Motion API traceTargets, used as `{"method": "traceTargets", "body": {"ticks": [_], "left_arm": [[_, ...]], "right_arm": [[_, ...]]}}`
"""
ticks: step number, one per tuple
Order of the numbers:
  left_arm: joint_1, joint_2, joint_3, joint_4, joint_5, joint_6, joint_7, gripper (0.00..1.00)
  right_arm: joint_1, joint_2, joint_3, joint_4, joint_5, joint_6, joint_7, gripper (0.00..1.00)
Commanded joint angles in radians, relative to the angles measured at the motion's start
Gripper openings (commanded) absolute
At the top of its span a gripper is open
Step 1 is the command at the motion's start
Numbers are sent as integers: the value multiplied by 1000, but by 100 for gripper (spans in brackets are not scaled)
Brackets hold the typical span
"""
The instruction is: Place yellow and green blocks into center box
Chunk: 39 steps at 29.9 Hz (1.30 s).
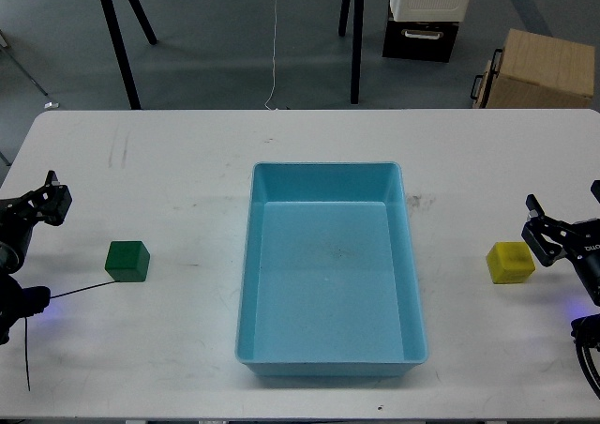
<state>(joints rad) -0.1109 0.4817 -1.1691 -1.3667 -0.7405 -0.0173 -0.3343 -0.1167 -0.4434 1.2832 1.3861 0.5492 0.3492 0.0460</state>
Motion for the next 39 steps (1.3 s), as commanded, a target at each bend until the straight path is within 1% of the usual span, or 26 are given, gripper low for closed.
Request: {"method": "traceTargets", "body": {"ticks": [1,24,39], "left_arm": [[-1,0,0,0,1,-1,-2,100],[-3,3,0,0,1,-6,-2,100],[-4,3,2,0,3,-4,-2,100]], "right_arm": [[0,0,-1,-1,0,1,-2,100],[12,-4,-1,-9,-26,-21,-3,100],[14,-6,-10,-1,-31,-6,-14,100]]}}
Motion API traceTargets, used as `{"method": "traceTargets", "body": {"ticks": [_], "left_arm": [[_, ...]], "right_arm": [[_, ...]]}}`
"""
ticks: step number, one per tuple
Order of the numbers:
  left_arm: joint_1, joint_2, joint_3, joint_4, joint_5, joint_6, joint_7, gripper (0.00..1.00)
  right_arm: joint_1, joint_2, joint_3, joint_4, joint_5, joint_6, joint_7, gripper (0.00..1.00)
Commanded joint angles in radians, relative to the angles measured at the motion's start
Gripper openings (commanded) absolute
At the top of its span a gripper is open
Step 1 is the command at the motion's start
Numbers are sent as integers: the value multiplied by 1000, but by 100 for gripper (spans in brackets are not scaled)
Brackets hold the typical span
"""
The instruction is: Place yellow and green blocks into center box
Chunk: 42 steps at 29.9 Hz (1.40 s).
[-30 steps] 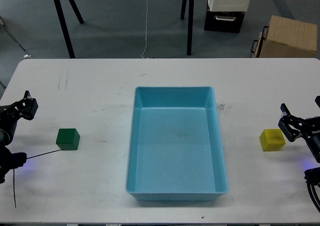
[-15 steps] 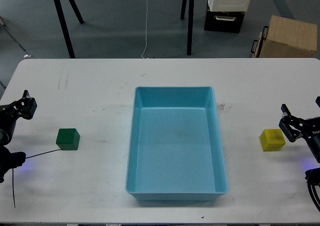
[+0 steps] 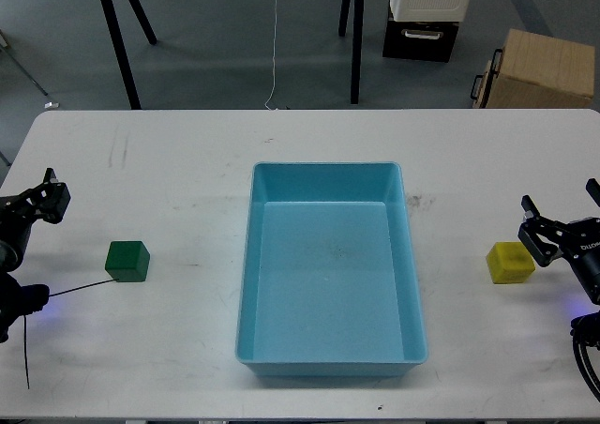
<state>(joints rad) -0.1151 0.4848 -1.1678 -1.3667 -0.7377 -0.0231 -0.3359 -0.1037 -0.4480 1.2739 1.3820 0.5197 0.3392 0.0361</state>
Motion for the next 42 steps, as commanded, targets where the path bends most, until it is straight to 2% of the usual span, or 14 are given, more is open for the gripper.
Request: {"method": "traceTargets", "body": {"ticks": [1,6,13,21,31,39,42], "left_arm": [[0,0,0,0,0,2,0,100],[0,0,0,0,0,3,0,100],[0,0,0,0,1,6,0,100],[2,0,0,0,1,6,0,100],[2,3,0,-2,1,6,0,100],[2,5,-1,-3,1,6,0,100],[2,6,-1,-5,1,8,0,100]], "right_arm": [[1,-1,-2,0,-1,4,-4,100],[1,-57,-1,5,-3,4,-4,100],[-7,-221,-1,11,-12,-2,-1,100],[-11,-506,38,-29,-208,1,10,99],[-7,-816,123,-77,-299,3,33,99],[1,-841,156,-72,-400,-2,56,100],[-1,-841,151,-66,-568,-3,68,100]]}}
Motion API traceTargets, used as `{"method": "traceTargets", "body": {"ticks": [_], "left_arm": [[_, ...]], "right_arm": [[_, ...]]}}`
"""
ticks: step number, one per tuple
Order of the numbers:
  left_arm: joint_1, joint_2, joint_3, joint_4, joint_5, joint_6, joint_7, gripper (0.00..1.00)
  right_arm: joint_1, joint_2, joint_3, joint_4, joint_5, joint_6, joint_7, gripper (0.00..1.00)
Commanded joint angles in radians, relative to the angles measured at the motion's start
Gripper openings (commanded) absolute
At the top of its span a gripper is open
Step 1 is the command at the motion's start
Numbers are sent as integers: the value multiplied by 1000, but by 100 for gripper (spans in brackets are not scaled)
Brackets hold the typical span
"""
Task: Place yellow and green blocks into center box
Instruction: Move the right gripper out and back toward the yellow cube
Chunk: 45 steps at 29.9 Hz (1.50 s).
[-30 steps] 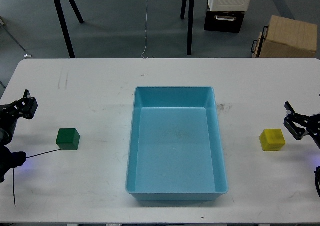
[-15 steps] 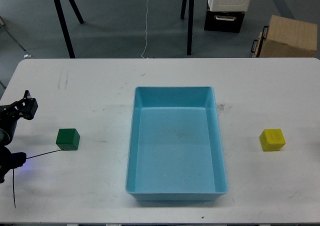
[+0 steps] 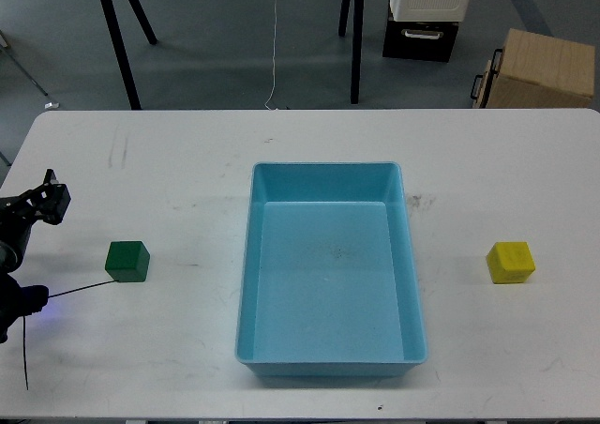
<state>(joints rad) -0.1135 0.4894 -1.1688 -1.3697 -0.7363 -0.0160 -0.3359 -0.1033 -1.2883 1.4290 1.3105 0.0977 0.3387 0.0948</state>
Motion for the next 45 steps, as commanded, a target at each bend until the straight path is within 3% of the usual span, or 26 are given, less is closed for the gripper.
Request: {"method": "traceTargets", "body": {"ticks": [1,5,8,12,15,18,26,32,45], "left_arm": [[0,6,0,-5,0,1,0,100],[0,6,1,-6,0,1,0,100],[0,6,1,-6,0,1,0,100],[2,6,1,-6,0,1,-2,100],[3,9,1,-6,0,2,-2,100],[5,14,1,-5,0,13,-2,100],[5,14,1,-6,0,18,-2,100],[6,15,1,-6,1,24,-2,100],[6,15,1,-6,0,27,-2,100]], "right_arm": [[-1,1,-4,6,-232,-6,11,100],[-1,3,-9,33,-673,-35,13,100],[-1,4,-13,76,-1029,-119,11,100],[-3,1,-44,148,-1393,-286,10,100],[1,3,-131,200,-1533,-426,10,100],[23,32,-226,219,-1587,-489,11,100],[295,171,-617,214,-1639,-461,11,100],[520,202,-918,207,-1636,-460,11,100],[547,201,-1001,187,-1623,-403,11,100]]}}
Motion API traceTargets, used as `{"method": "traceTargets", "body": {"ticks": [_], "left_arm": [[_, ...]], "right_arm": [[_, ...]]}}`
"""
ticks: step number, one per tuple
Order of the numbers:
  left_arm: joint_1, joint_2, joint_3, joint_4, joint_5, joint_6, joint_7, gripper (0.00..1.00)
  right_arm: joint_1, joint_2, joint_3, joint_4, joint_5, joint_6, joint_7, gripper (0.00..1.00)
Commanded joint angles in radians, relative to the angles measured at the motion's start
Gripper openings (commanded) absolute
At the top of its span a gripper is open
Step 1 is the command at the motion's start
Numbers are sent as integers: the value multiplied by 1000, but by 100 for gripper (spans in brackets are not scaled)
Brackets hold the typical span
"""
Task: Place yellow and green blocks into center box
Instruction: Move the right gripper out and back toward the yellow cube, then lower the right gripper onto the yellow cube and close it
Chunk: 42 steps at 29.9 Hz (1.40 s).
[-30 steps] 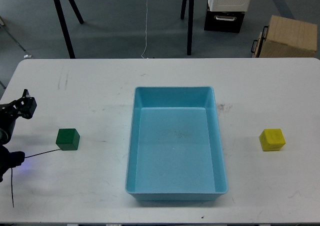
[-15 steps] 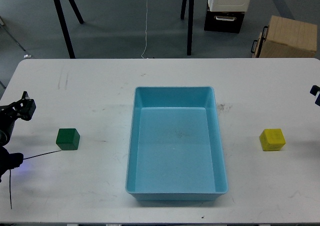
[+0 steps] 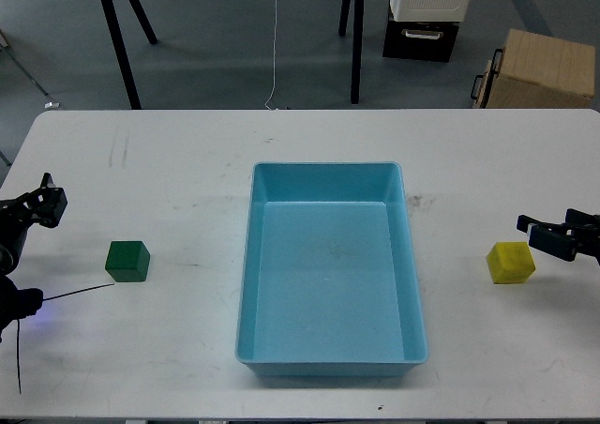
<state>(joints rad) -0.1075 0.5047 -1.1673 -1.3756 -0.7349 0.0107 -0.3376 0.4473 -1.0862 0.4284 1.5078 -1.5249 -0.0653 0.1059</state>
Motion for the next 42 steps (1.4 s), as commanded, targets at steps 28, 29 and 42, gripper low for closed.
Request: {"method": "traceTargets", "body": {"ticks": [28,29,42], "left_arm": [[-1,5,0,1,0,0,0,100],[-1,5,0,1,0,0,0,100],[-5,5,0,3,2,0,0,100]], "right_arm": [[2,163,-77,-153,2,-1,0,100],[4,166,-77,-158,2,-1,0,100],[7,206,-80,-193,2,-8,0,98]]}}
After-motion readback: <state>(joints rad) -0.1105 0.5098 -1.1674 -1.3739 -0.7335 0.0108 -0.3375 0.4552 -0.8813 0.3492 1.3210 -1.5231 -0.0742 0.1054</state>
